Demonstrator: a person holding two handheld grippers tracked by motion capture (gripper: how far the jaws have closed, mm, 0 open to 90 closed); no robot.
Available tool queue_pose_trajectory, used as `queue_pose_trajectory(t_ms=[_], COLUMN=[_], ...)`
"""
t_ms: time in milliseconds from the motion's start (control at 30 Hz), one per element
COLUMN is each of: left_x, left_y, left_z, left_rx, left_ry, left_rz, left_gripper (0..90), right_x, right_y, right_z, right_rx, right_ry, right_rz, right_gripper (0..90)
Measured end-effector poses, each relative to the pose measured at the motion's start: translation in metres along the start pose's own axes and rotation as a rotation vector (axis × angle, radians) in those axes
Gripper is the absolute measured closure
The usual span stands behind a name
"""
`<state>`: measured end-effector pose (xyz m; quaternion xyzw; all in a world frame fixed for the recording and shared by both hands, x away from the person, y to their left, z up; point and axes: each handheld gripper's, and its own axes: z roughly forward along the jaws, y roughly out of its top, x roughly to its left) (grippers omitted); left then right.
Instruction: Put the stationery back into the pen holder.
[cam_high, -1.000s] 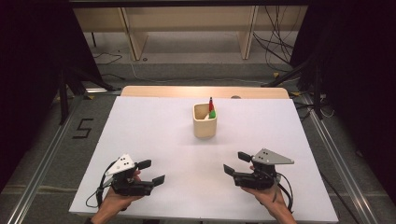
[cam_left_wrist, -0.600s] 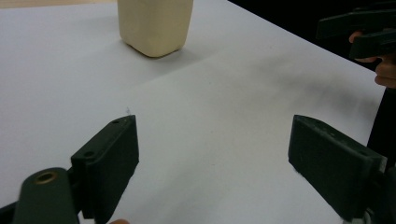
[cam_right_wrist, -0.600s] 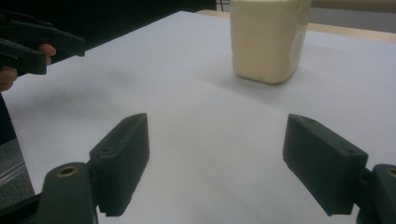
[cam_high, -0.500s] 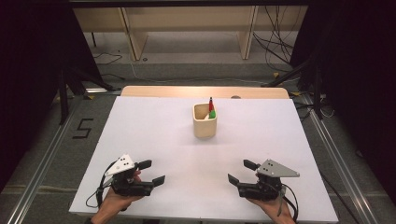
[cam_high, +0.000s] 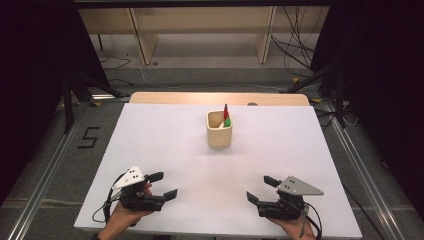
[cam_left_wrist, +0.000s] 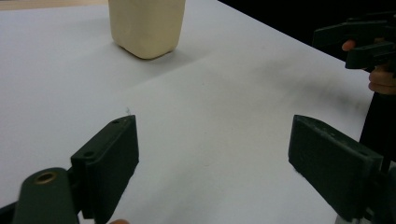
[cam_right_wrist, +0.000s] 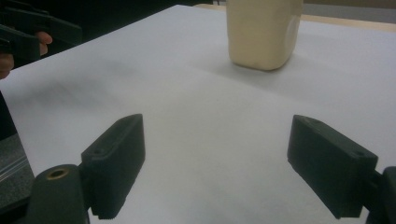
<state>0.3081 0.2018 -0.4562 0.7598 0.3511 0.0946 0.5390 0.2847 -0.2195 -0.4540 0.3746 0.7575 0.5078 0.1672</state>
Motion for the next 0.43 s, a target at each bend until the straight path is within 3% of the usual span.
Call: queue_pose_trajectory(t_ms=[433], left_x=[0.0006], left_y=[-0.0011], left_z=[0.0014], left_rx=[0.01], left_ry=[0.006], left_rz=[0.009], left_gripper=[15.9], right_x=[-0.0027], right_y=[0.0009], right_z=[-0.0006], right_rx=[-0.007], right_ry=[-0.006], right_rz=[0.007], right_gripper=[20.0])
